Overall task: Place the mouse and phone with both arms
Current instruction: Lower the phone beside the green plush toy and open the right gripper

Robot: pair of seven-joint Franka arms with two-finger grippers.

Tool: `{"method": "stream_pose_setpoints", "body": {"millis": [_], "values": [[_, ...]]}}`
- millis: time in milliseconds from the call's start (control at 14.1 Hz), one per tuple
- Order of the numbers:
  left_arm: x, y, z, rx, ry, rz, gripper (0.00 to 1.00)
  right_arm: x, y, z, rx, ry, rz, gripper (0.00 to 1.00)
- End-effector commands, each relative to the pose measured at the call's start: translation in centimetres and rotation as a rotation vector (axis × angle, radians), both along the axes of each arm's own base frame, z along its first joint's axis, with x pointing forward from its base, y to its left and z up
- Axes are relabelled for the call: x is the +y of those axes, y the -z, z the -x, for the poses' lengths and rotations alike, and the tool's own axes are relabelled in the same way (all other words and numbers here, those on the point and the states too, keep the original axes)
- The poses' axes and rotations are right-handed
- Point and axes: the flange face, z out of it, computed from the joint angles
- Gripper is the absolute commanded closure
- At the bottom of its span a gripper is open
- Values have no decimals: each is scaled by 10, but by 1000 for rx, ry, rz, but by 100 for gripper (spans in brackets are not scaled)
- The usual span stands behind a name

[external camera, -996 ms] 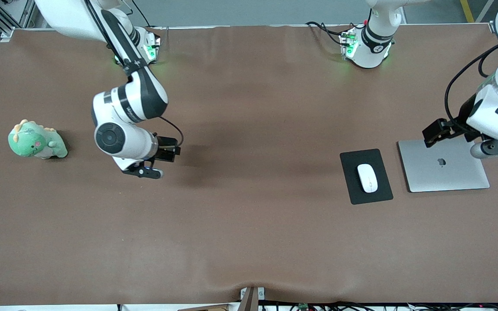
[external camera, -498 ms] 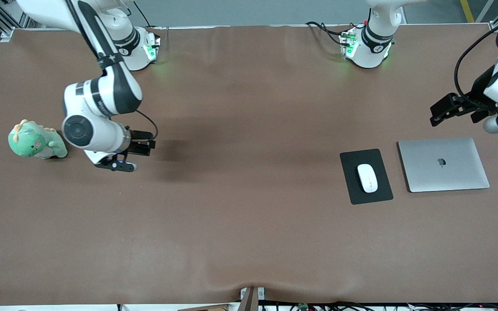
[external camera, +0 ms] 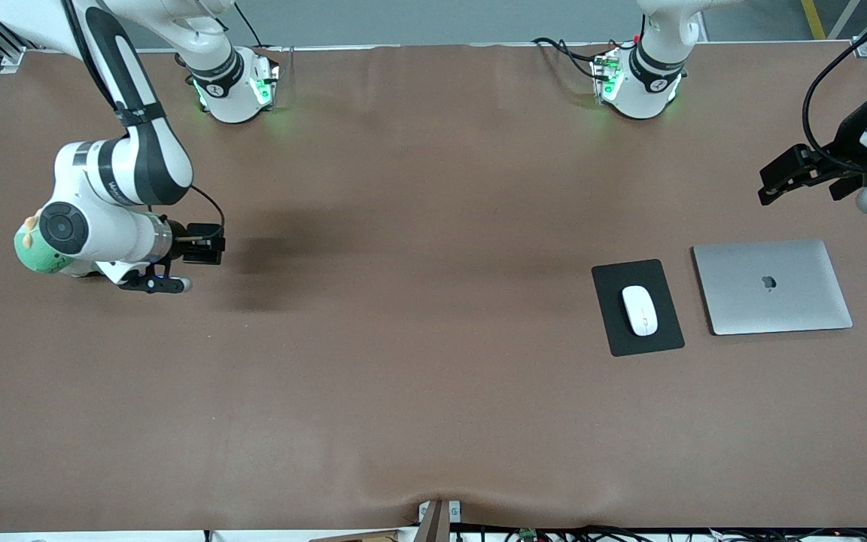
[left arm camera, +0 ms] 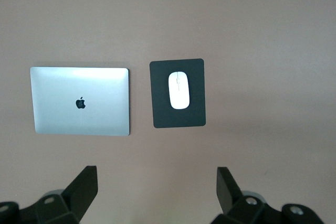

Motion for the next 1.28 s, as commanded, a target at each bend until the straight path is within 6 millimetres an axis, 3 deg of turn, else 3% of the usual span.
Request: {"method": "stream_pose_setpoints", "body": {"millis": [0, 498, 854, 996, 1067, 1139, 1210], "values": [[1, -1, 8, 8, 13, 10, 0, -40, 7, 16, -41, -49, -23, 100], [-1, 3, 5, 6, 18, 13, 0, -113, 61, 31, -127, -111, 14, 100], [-1, 6, 0, 6, 21, 17, 0, -115, 105, 44, -163, -112, 14, 100], [-3, 5, 1, 3, 19, 3, 0, -113, 107, 45, -157, -115, 12, 100], [-3, 4, 3, 6, 10, 1, 0, -113, 107, 44, -154, -115, 12, 58], [-2, 2, 4, 1, 19, 0, 0, -112, 106, 43, -154, -118, 12, 1], [-2, 1, 5, -2, 21, 0, 0, -114, 106, 44, -143, -113, 10, 0]]}}
